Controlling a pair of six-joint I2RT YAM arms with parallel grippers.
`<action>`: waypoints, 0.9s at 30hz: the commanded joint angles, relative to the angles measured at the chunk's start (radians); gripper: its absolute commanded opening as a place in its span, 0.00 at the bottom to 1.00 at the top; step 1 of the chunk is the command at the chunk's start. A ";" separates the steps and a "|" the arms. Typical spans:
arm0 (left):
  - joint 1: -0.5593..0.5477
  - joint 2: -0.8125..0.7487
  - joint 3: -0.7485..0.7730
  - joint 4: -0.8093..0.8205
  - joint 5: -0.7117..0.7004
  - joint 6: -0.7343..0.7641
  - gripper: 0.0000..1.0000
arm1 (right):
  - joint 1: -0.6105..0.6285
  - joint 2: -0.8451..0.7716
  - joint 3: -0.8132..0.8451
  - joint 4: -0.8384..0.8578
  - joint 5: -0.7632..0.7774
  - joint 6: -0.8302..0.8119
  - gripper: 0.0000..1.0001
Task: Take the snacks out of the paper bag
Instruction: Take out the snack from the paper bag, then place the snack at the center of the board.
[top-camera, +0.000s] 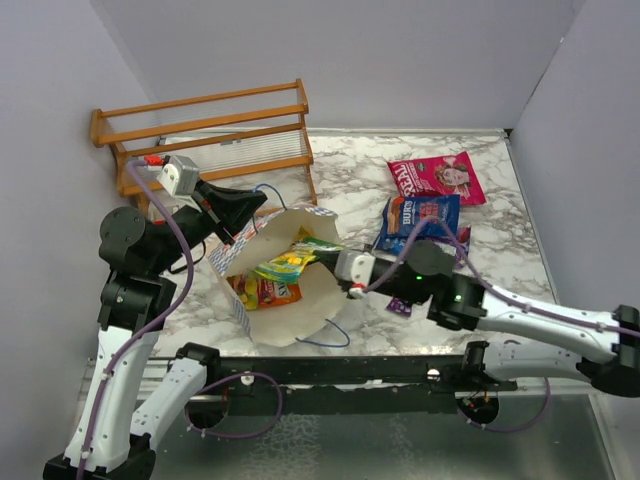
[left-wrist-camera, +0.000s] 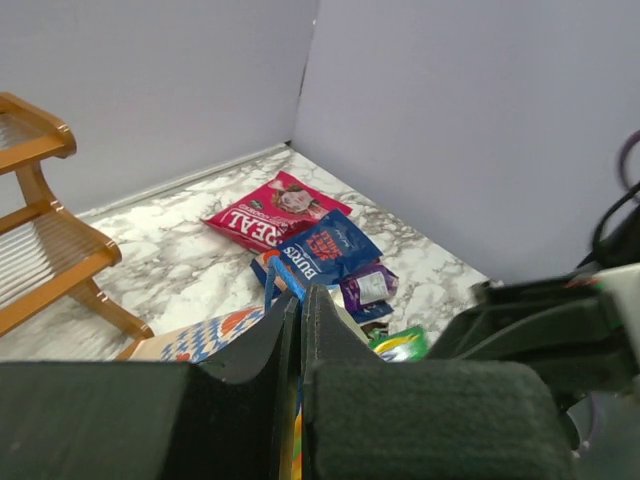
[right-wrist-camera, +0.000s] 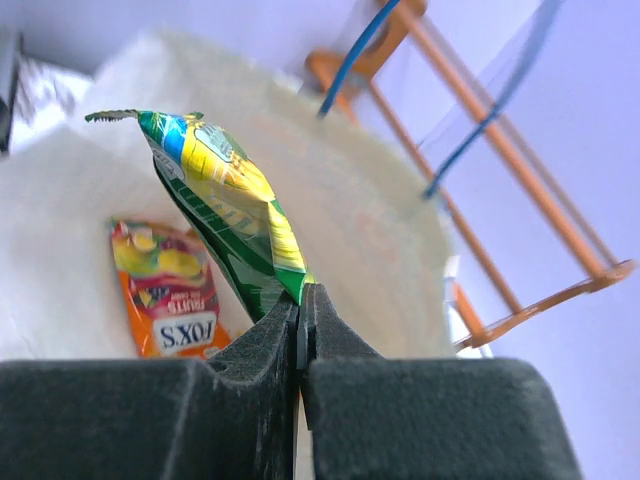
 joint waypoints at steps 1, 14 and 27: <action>-0.001 0.000 0.012 -0.011 -0.076 0.025 0.00 | 0.001 -0.175 0.119 -0.121 -0.050 0.081 0.01; -0.001 -0.002 0.013 -0.021 -0.078 0.045 0.00 | 0.002 -0.236 0.205 -0.157 0.824 0.052 0.01; -0.001 -0.001 0.007 -0.008 -0.066 0.043 0.00 | -0.091 -0.105 0.051 -0.666 1.084 0.890 0.01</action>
